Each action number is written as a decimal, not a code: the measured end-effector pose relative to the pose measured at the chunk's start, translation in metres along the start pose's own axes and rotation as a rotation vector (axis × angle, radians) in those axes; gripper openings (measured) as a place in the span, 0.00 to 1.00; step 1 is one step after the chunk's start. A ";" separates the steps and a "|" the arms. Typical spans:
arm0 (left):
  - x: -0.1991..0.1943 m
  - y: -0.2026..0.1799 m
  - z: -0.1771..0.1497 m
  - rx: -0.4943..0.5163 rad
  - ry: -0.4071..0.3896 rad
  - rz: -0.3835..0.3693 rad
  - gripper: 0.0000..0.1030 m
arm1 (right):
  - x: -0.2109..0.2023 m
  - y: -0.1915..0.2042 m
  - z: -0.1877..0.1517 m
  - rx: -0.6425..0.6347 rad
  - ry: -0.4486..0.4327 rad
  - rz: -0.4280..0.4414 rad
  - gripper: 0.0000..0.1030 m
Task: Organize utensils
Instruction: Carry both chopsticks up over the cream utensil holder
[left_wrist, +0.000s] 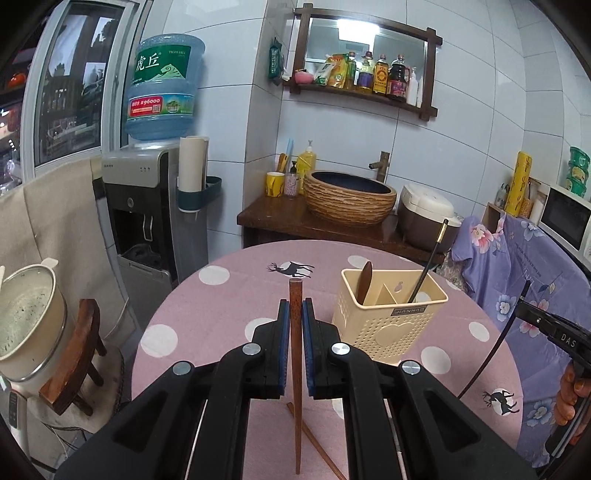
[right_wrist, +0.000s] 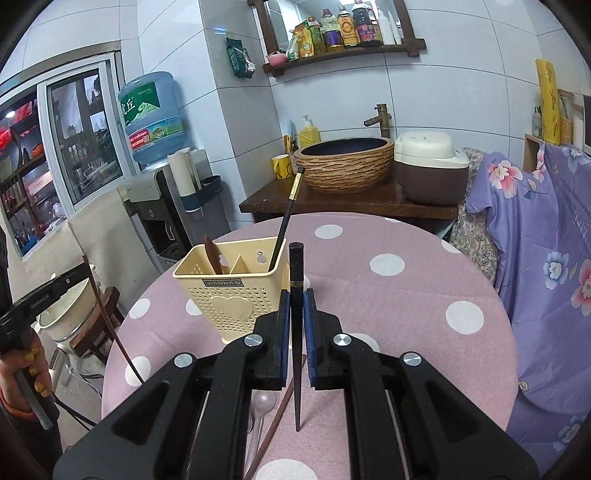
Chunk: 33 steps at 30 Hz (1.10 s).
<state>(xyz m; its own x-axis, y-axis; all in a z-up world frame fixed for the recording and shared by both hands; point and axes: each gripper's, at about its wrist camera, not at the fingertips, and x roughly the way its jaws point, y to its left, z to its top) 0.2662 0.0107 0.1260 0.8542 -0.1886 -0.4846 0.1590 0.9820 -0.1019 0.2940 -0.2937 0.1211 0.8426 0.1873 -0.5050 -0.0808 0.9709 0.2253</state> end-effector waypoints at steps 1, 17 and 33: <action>0.000 0.001 0.000 -0.001 0.000 -0.001 0.08 | 0.000 0.000 0.000 -0.001 0.000 -0.001 0.08; -0.020 0.004 0.016 0.018 -0.049 -0.022 0.08 | -0.010 0.008 0.008 -0.011 -0.013 0.044 0.08; -0.048 -0.021 0.094 0.034 -0.171 -0.123 0.08 | -0.043 0.047 0.084 -0.078 -0.115 0.118 0.08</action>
<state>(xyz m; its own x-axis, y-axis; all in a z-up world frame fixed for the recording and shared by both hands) 0.2685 -0.0005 0.2327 0.8984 -0.3053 -0.3157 0.2812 0.9520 -0.1206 0.2992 -0.2687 0.2234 0.8797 0.2871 -0.3792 -0.2202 0.9525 0.2104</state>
